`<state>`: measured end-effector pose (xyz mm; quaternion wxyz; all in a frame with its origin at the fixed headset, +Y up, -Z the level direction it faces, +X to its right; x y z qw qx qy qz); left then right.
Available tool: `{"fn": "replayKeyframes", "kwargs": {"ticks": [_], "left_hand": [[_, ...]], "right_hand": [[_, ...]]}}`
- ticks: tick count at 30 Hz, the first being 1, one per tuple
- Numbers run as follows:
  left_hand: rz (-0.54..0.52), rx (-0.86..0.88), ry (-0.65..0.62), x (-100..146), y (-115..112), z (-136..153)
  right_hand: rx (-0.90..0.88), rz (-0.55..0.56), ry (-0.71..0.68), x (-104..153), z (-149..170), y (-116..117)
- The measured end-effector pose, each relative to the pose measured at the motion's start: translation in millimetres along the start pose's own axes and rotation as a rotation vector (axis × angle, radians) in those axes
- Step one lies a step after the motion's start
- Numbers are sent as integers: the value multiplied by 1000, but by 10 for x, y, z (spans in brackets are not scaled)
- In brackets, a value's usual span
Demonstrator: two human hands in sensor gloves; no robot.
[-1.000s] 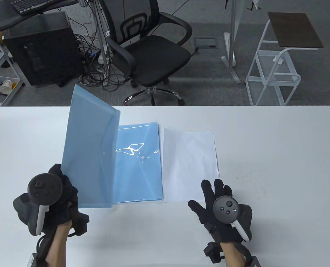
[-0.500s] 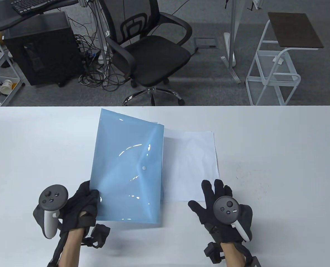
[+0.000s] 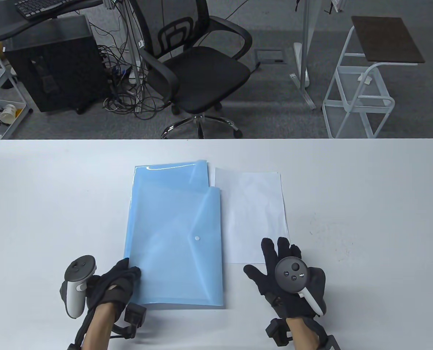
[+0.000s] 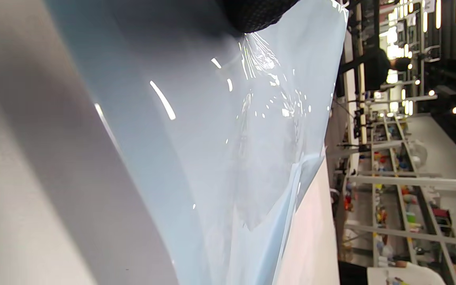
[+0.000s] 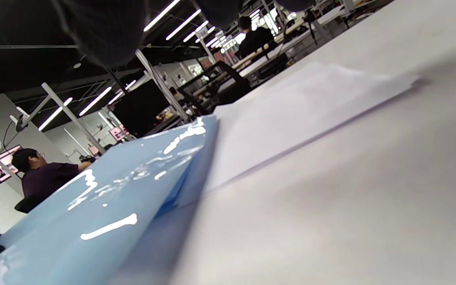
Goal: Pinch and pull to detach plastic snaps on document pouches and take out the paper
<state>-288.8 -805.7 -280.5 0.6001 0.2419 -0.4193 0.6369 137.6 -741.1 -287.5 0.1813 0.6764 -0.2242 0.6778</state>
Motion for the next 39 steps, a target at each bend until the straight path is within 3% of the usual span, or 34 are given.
{"fn": "replayKeyframes", "kwargs": {"ticks": [11,17,24,28,39], "left_hand": [[-64,-130,71,-44,15,89],[-74,-154,65,-44,-5,76],[-78,-172,59,-38,-11,75],[-75,-183,49,-26,-28,64],[-74,-196,43,-12,-51,67]], "right_hand": [[23,-28,-20,15,-91,76],[-47,-89,-65,2,-327,136],[15,-153,-92,-110,-652,236],[76,-199,-116,-169,-871,372],[252,-318,-148,-384,-1266,1010]]}}
Point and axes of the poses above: the tracker on the back of each hand, its own z axis roughly to the little-finger side, its own x axis roughly from the fingertips to the wrist, y = z × x, the point moved 5 cm from there along -x, roughly from the wrist to the fingertips, and after that the axes turned 10 degrees about z, right-handed, at the moved point
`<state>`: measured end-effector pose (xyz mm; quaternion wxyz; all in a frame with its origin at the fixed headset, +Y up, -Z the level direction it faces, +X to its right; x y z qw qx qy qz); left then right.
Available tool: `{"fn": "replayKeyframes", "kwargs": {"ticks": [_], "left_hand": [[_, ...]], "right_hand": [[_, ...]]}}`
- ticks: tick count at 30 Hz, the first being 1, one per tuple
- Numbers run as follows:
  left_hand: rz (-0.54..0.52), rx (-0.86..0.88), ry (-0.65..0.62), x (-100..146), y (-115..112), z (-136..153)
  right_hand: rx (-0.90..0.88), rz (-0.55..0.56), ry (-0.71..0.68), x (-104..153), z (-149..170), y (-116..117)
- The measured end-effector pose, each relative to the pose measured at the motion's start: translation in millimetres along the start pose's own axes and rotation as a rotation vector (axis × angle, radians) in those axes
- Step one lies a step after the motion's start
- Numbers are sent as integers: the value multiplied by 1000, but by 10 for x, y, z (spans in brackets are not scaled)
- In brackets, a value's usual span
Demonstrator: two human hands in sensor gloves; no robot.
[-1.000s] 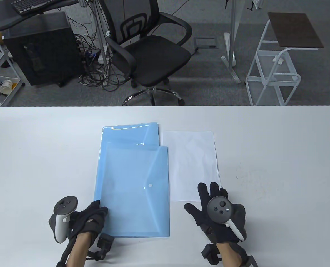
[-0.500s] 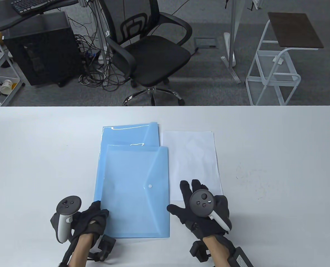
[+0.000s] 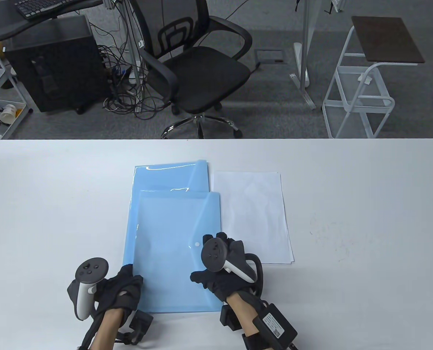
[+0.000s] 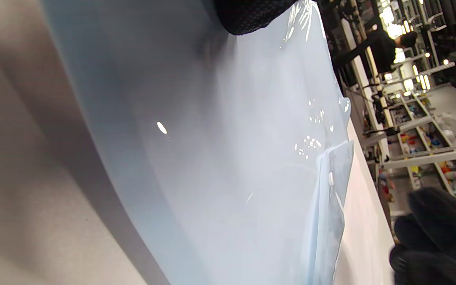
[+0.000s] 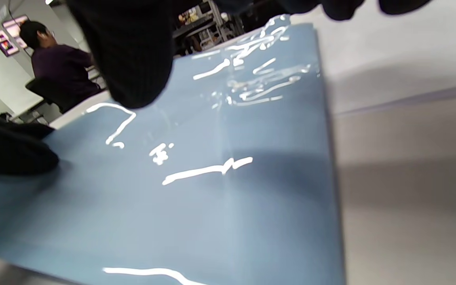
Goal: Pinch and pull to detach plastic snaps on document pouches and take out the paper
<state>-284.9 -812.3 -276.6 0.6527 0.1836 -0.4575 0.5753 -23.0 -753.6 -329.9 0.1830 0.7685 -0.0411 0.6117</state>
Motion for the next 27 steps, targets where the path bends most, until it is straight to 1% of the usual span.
{"fn": "replayKeyframes", "kwargs": {"ticks": [5,10,16,20,23,27], "left_hand": [[8,4,0,6,-10,0],[12,-5,0,8,-14,-4],[9,-14,2,6,-16,-8],[-2,-35,4,7,-27,-23],[-1,-39,6,6,-29,-26],[1,-39,11,12,-31,-26]], "right_hand": [[114,-32,13,-199,-96,159],[197,-43,22,-339,-158,271],[243,-59,29,-445,-209,339],[225,-98,31,-475,-247,391],[262,-86,33,-492,-283,408],[303,-15,48,-533,-318,415]]}}
Point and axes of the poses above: the tracker on the back of each hand, its own z axis roughly to the little-finger side, its own x axis roughly from the fingertips to the wrist, y = z × x, the point moved 5 cm from there along -x, roughly from the wrist to the fingertips, and after that the axes turned 10 degrees about z, right-handed, at the moved point
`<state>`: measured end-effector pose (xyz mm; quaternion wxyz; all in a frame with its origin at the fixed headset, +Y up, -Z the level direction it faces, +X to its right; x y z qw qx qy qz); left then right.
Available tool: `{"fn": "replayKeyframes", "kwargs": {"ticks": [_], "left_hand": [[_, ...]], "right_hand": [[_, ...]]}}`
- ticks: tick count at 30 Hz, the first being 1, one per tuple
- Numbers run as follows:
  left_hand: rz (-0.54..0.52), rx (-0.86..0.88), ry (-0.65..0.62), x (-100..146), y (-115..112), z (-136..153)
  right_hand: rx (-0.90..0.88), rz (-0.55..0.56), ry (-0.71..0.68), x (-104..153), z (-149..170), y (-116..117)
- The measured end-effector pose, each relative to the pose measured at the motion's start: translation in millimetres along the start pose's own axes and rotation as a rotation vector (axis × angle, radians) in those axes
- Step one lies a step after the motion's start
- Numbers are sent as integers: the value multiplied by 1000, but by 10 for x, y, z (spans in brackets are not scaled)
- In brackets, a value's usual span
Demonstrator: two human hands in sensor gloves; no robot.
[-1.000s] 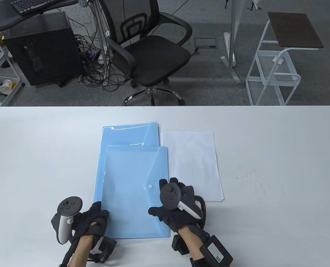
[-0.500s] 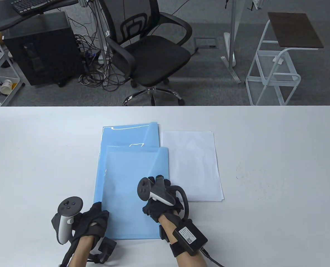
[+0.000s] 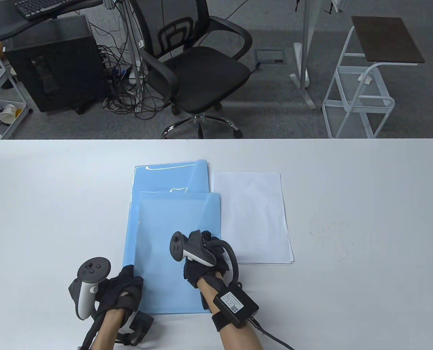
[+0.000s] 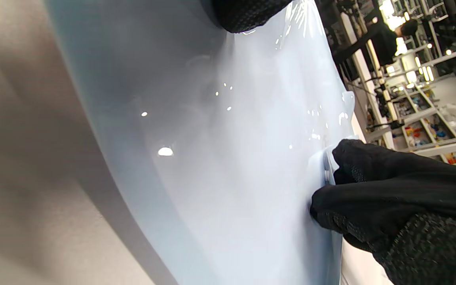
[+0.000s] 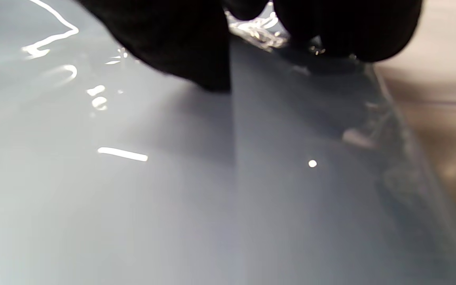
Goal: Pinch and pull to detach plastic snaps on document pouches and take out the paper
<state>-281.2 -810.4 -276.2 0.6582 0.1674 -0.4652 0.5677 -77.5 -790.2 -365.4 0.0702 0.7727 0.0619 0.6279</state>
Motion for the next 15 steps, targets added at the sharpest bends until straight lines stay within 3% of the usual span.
{"fn": "replayKeyframes", "kwargs": {"ticks": [7,15], "left_hand": [[-20,-30,7,2,1,-13],[-39,-49,22,5,12,-7]], "right_hand": [[97,146,55,-109,-34,-83],[111,211,61,-199,-28,-106]]}}
Point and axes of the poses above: the tracker on the back of each hand, its own z axis roughly to the little-finger side, its own x axis roughly from the fingertips to the wrist, y = z × x, the point moved 5 cm from there along -x, roughly from the wrist to the fingertips, and after that the axes turned 10 degrees about z, right-handed, at the moved point
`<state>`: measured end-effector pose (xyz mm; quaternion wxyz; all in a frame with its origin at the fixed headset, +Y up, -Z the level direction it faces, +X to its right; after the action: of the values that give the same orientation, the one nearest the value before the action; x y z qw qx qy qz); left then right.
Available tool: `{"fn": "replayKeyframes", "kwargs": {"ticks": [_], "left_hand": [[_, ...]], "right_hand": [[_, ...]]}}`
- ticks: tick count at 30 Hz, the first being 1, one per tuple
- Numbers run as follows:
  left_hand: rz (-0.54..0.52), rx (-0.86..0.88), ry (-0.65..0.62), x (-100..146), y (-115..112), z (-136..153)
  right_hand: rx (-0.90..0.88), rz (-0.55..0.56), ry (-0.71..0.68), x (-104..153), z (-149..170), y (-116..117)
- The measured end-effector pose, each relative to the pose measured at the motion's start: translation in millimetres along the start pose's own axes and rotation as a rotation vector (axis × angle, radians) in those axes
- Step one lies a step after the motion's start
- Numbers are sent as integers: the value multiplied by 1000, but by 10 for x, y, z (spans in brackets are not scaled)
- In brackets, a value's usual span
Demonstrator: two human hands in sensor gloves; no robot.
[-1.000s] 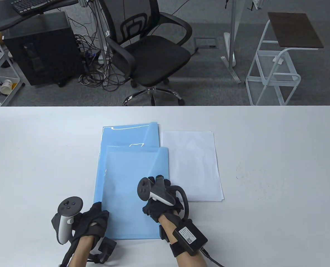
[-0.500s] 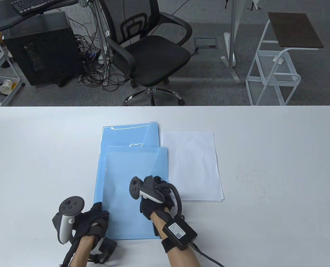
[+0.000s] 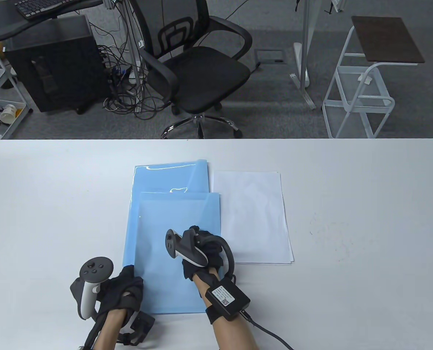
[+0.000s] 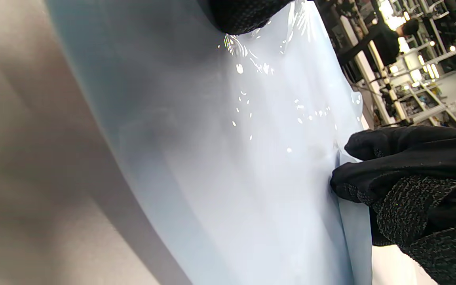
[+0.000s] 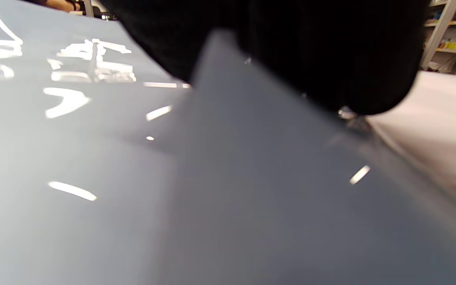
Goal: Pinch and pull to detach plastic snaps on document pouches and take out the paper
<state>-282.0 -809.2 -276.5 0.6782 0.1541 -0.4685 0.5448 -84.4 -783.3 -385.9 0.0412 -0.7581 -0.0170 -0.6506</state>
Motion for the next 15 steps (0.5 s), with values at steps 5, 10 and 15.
{"fn": "replayKeyframes", "kwargs": {"ticks": [5,10,15], "left_hand": [[-11,-14,6,3,10,-10],[-8,-7,9,0,6,0],[-8,-6,9,-2,0,-2]], "right_hand": [[40,46,-9,-23,-52,-16],[-74,25,38,-39,112,-56],[-225,20,40,26,280,-169]]}}
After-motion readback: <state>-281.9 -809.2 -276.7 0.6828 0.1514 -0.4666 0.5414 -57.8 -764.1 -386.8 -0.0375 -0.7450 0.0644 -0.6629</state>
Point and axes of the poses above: the tracker on the back of each hand, its own z axis roughly to the little-finger side, its own x axis roughly from the fingertips to the wrist, y = z × x, the point moved 5 cm from there along -x, roughly from the wrist to the fingertips, and after that the axes turned 10 degrees about z, right-handed, at the moved point
